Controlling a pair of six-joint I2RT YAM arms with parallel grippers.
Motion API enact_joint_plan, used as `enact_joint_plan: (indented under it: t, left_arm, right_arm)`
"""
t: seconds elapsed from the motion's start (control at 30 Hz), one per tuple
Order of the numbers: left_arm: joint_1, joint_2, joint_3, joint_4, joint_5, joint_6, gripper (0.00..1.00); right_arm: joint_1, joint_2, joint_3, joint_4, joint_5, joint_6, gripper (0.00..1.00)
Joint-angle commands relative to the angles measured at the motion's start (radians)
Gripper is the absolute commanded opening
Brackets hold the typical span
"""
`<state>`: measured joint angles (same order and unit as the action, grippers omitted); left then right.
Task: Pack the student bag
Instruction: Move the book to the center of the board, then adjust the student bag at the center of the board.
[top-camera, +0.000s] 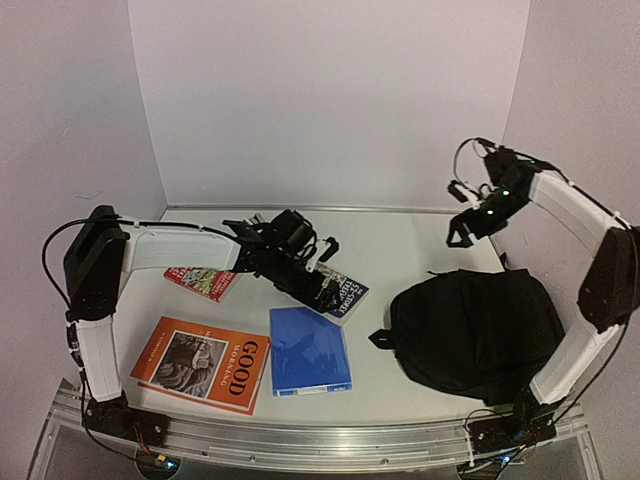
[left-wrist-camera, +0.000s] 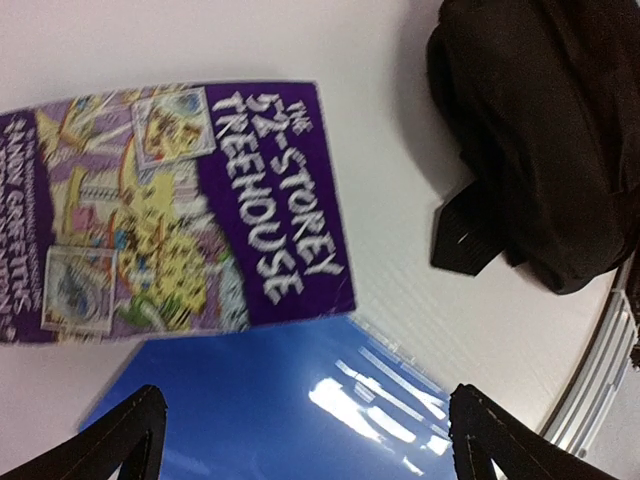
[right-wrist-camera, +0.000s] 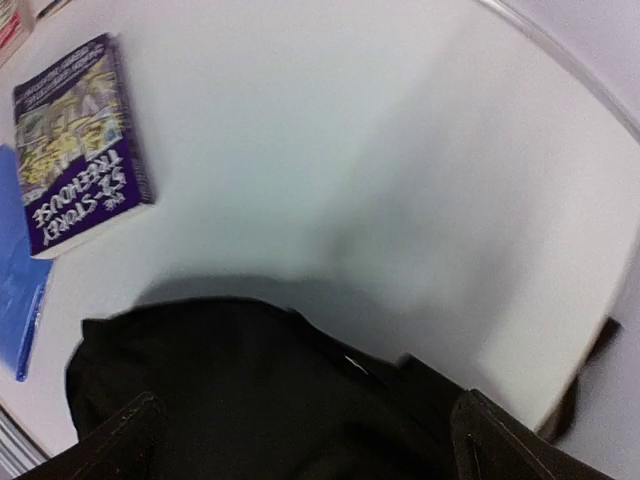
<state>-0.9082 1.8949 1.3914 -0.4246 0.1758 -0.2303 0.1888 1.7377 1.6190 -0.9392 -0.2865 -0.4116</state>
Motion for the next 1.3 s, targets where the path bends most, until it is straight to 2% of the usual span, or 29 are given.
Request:
enact_joint_plan:
  t: [0.0,0.2,0.33,0.47,0.6,0.67,0.77,0.9,1.03,1.27]
  left_arm:
    - [-0.021,0.105,0.174,0.085,0.093,0.032,0.98]
    - [-0.047,0.297,0.386,0.130,0.203,0.000,0.93]
    - [-0.058,0.388,0.474,0.183,0.282,-0.040,0.91]
    - [-0.073,0.487,0.565,0.204,0.359,-0.088,0.86]
    - [-0.093,0.564,0.619,0.243,0.424,-0.149,0.73]
    - [-0.107,0.578,0.627,0.245,0.429,-0.151,0.58]
    - [-0.126,0.540,0.573,0.280,0.412,-0.132,0.35]
    - [-0.140,0.452,0.459,0.327,0.378,-0.098,0.13]
    - [-0.162,0.410,0.404,0.292,0.349,-0.045,0.09]
    - [-0.209,0.441,0.432,0.212,0.330,0.006,0.10]
  right_arm:
    - [-0.117,-0.149,-0.195,-0.087,0.209,0.011,0.98]
    - [-0.263,-0.280,-0.389,-0.118,0.280,-0.022,0.98]
    - [-0.302,-0.315,-0.500,-0.123,0.325,-0.046,0.98]
    - [-0.307,-0.284,-0.563,-0.114,0.347,-0.080,0.98]
    - [-0.307,-0.216,-0.578,-0.069,0.303,-0.083,0.98]
    - [-0.307,-0.170,-0.568,-0.033,0.292,-0.080,0.98]
    - [-0.306,-0.086,-0.519,0.013,0.245,-0.073,0.98]
    - [-0.290,0.055,-0.385,0.036,0.182,-0.053,0.98]
    - [-0.223,0.184,-0.215,0.042,0.156,-0.025,0.97]
    - [-0.051,0.374,0.086,0.042,0.112,0.013,0.98]
